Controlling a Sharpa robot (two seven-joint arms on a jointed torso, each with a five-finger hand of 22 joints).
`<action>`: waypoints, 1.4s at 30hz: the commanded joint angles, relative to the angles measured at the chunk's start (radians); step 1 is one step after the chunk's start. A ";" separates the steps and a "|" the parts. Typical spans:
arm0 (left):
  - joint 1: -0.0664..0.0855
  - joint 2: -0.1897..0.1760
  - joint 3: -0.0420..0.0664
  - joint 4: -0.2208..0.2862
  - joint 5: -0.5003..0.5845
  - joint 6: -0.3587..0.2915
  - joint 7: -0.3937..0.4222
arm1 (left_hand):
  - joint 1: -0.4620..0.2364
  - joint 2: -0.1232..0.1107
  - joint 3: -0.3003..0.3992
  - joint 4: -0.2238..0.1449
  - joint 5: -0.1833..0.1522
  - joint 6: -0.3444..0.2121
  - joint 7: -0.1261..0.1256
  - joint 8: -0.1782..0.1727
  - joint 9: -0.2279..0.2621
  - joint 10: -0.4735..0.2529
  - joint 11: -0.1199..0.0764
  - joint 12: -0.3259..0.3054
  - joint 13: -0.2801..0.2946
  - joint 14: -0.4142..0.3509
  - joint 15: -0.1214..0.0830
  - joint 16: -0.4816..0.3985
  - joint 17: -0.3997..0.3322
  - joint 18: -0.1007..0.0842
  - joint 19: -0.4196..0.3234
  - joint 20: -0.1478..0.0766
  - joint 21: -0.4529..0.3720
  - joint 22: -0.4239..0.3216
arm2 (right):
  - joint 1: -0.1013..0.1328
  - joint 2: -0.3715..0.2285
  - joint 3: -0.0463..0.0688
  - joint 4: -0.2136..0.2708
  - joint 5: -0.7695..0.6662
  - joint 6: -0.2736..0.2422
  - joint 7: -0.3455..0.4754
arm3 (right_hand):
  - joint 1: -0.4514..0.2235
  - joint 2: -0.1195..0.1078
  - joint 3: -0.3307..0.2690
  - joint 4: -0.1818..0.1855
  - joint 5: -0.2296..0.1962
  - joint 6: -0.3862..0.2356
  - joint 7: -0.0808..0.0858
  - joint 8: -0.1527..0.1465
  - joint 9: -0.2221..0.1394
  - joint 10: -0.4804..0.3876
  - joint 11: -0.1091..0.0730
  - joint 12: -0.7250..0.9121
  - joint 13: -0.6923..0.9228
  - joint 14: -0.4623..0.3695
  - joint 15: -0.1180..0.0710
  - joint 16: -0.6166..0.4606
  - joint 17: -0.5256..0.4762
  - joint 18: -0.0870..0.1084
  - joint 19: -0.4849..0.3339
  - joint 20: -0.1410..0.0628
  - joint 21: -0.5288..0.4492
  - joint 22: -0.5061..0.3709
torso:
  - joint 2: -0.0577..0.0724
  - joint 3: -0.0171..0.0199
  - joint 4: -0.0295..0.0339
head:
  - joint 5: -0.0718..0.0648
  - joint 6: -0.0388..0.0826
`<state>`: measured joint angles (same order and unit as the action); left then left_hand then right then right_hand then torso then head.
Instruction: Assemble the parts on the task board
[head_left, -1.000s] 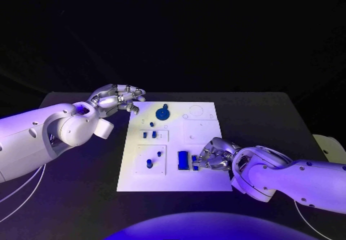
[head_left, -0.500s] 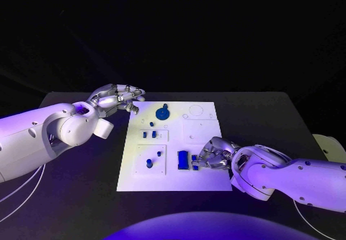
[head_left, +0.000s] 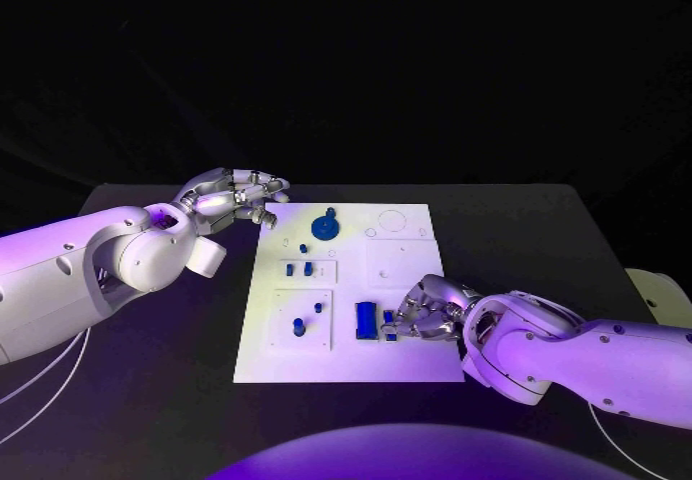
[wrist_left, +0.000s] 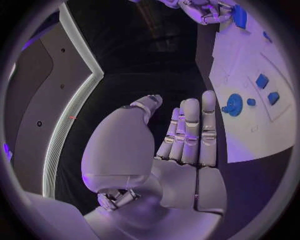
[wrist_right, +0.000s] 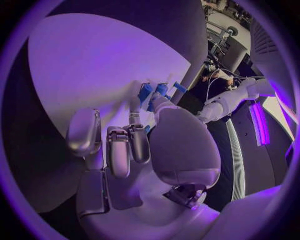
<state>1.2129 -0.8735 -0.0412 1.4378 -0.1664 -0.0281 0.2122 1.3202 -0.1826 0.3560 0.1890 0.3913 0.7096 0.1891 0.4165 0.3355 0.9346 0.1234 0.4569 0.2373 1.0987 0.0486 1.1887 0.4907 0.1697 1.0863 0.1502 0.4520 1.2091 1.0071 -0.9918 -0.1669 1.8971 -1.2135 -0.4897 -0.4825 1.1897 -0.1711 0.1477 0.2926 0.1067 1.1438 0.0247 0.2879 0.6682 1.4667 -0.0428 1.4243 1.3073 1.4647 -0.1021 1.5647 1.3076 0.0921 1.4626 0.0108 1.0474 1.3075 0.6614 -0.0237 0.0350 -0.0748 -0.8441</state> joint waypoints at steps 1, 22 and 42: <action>0.000 0.001 0.000 0.000 -0.003 0.015 0.003 | -0.001 0.012 -0.001 0.005 0.004 -0.009 0.002 0.005 -0.001 -0.006 -0.002 0.004 -0.001 -0.006 0.000 0.006 -0.001 0.011 0.004 0.002 -0.002 -0.001 | 0.000 -0.010 0.000 0.012 -0.042 -0.003 0.025 | -0.005 0.002 -0.012 0.000 0.001 0.006 0.000 0.000 0.002 0.052 -0.002 0.005 0.165 0.106 0.001 0.006 0.263 -0.006 0.012 -0.001 0.005 0.148 | -0.001 -0.0004 0.0008 | 0.000 -0.001; 0.000 -0.002 -0.001 -0.001 -0.006 0.016 0.003 | -0.001 0.012 -0.002 0.006 0.004 -0.010 0.002 0.006 -0.001 -0.007 -0.002 0.005 -0.001 -0.006 0.000 0.006 -0.001 0.011 0.004 0.002 -0.002 -0.002 | 0.000 -0.056 0.000 0.031 -0.015 0.042 0.056 | 0.018 0.010 -0.028 -0.001 -0.007 0.005 -0.001 0.000 0.003 0.053 -0.003 0.005 0.165 0.106 0.000 0.006 0.263 -0.006 0.012 -0.002 0.005 0.148 | 0.000 -0.0008 -0.0005 | 0.003 -0.004; 0.000 -0.002 -0.001 0.000 -0.008 0.014 0.001 | -0.001 0.012 -0.002 0.006 0.004 -0.010 0.002 0.006 -0.001 -0.007 -0.002 0.005 -0.001 -0.006 0.000 0.006 -0.001 0.011 0.004 0.002 -0.002 -0.002 | -0.001 -0.023 0.000 -0.013 -0.028 0.057 0.038 | 0.044 0.022 -0.027 -0.002 -0.006 0.004 -0.002 0.000 0.003 0.053 -0.004 0.005 0.166 0.106 -0.001 0.006 0.263 -0.006 0.012 -0.002 0.006 0.149 | 0.000 -0.0010 0.0004 | 0.001 -0.007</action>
<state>1.2127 -0.8769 -0.0430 1.4356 -0.1725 -0.0267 0.2098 1.3202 -0.1826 0.3560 0.1891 0.3913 0.7025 0.1893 0.4165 0.3358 0.9346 0.1234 0.4568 0.2373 1.0987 0.0486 1.1887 0.4909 0.1698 1.0863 0.1502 0.4520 1.2092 1.0072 -1.0163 -0.1667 1.8872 -1.2286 -0.4489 -0.4403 1.2230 -0.1517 0.1258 0.2925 0.1026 1.1437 0.0247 0.2879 0.6699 1.4667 -0.0428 1.4241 1.3080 1.4647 -0.1021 1.5647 1.3074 0.0921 1.4626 0.0108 1.0474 1.3080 0.6617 -0.0247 0.0355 -0.0735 -0.8515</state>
